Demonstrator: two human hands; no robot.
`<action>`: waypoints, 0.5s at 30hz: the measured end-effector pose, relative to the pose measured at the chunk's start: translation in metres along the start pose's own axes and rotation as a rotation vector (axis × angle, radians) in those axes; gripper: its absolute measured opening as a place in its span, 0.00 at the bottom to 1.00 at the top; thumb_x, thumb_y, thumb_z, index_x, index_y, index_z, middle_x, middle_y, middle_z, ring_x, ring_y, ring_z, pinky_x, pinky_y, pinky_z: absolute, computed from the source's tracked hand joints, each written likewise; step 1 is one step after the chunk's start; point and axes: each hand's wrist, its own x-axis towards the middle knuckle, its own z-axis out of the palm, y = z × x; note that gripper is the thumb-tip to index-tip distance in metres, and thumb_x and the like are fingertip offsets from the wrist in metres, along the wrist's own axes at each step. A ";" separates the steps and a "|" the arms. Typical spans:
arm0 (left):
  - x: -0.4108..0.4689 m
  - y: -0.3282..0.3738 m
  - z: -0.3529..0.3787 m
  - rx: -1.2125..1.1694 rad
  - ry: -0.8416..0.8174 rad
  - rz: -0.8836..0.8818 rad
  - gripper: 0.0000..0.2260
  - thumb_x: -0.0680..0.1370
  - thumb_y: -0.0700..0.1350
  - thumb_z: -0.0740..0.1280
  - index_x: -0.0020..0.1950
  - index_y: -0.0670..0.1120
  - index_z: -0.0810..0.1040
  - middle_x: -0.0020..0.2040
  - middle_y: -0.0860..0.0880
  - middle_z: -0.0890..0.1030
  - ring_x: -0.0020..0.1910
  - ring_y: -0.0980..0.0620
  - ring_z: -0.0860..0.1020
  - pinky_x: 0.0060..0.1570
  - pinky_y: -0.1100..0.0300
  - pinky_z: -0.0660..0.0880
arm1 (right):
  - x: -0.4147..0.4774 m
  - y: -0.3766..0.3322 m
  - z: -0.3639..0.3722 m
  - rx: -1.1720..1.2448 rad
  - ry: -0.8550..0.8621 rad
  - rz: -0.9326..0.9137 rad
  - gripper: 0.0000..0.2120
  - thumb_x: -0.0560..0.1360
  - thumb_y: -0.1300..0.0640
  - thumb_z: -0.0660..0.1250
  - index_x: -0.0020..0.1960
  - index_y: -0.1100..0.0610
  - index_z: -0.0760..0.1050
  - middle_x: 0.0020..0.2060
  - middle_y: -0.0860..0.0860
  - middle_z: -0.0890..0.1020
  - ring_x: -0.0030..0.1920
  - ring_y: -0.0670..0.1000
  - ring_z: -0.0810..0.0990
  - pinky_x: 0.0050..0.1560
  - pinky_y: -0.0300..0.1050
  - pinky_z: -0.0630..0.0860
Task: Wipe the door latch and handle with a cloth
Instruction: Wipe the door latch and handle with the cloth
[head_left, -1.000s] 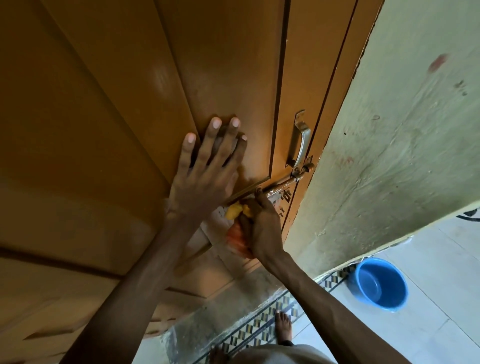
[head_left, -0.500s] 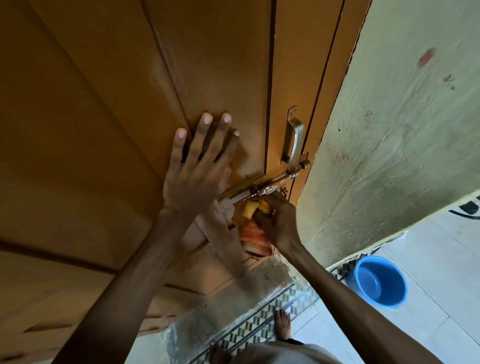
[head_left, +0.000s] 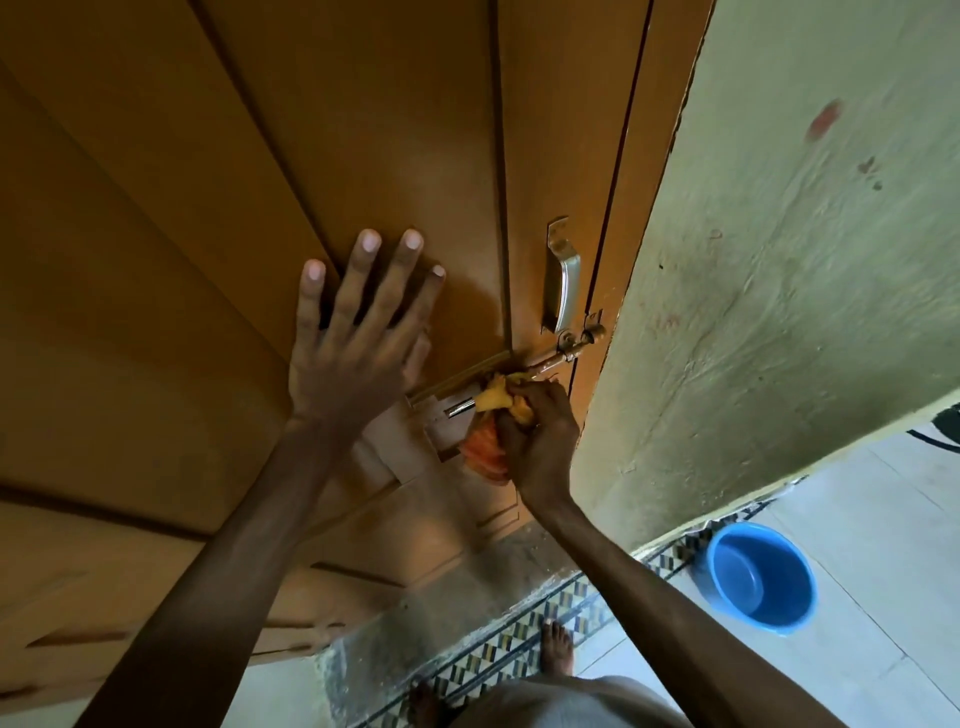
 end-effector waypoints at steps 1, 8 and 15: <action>0.001 0.000 -0.001 -0.004 0.004 -0.001 0.23 0.80 0.50 0.66 0.76 0.52 0.73 0.76 0.47 0.68 0.82 0.46 0.48 0.78 0.43 0.47 | 0.005 0.001 -0.009 0.019 -0.041 -0.001 0.11 0.72 0.63 0.71 0.54 0.58 0.81 0.51 0.53 0.81 0.50 0.49 0.78 0.52 0.27 0.71; -0.006 0.032 -0.009 -0.125 -0.173 -0.189 0.21 0.82 0.51 0.64 0.75 0.53 0.74 0.78 0.47 0.65 0.82 0.48 0.45 0.78 0.42 0.40 | 0.034 0.020 -0.040 0.121 0.201 0.353 0.05 0.75 0.57 0.69 0.50 0.56 0.79 0.45 0.53 0.84 0.45 0.53 0.82 0.52 0.52 0.81; -0.042 0.067 0.006 -0.288 -0.497 0.233 0.23 0.83 0.59 0.61 0.76 0.53 0.71 0.81 0.46 0.60 0.80 0.42 0.54 0.78 0.41 0.35 | 0.005 0.028 0.014 0.452 -0.091 0.493 0.13 0.72 0.63 0.67 0.52 0.48 0.75 0.49 0.51 0.83 0.52 0.54 0.82 0.50 0.60 0.82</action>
